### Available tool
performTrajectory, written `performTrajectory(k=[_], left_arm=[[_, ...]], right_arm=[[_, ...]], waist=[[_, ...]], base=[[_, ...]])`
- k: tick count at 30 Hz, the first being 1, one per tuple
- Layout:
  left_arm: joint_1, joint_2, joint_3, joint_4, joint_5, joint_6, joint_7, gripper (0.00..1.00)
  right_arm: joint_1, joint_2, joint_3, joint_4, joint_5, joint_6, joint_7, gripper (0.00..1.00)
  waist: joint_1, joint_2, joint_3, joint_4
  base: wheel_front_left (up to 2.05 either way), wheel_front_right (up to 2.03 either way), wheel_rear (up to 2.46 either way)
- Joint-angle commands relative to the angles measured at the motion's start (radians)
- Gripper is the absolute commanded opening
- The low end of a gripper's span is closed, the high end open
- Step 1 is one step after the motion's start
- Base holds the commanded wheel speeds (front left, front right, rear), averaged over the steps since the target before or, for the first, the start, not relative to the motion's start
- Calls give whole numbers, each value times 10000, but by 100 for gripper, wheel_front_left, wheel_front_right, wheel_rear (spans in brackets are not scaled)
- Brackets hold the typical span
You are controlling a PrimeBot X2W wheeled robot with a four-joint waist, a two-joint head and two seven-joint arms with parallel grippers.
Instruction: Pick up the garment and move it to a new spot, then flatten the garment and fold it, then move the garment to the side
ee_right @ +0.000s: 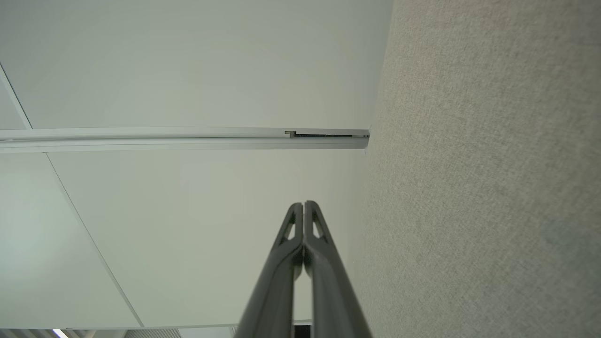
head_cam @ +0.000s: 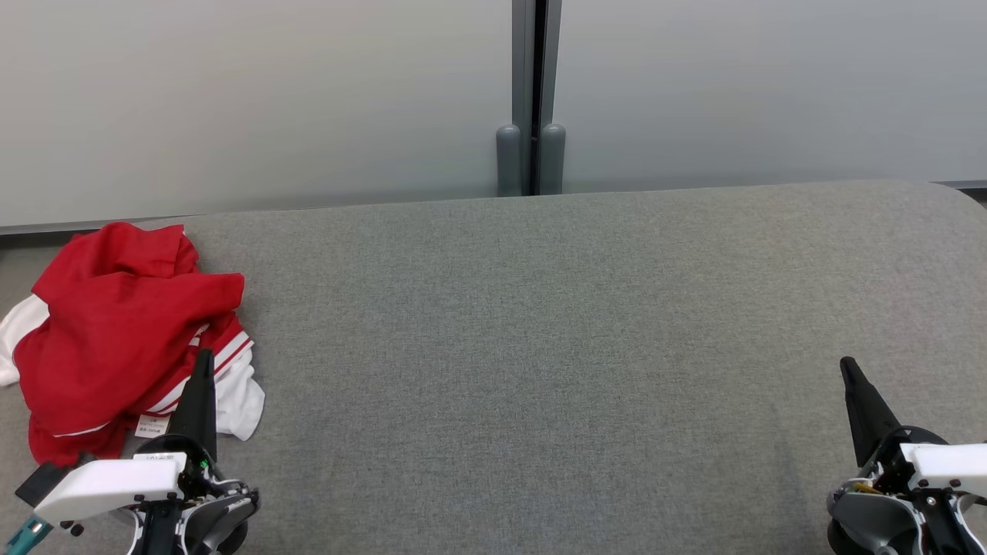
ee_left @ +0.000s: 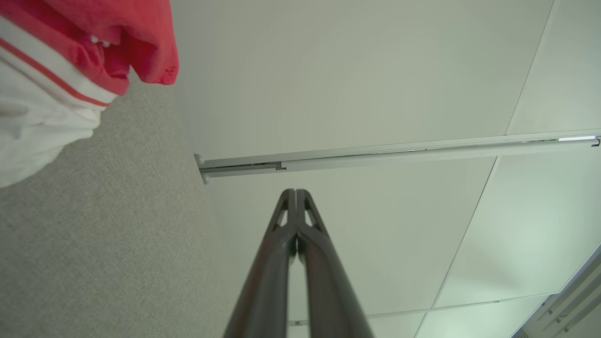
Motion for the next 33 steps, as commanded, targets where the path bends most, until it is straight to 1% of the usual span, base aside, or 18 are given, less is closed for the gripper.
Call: performTrajectory(k=[1,33], left_arm=[[-137,59,41,-5,16,-39,16,0],[-137,59,41,-5,16,-39,16,0]], right_arm=[[-45,-66,-2,20,5,6,15,0],[-45,-66,-2,20,5,6,15,0]], waist=[[0,-1,0,0],[0,-1,0,0]], base=[[0,0,0],[0,0,0]])
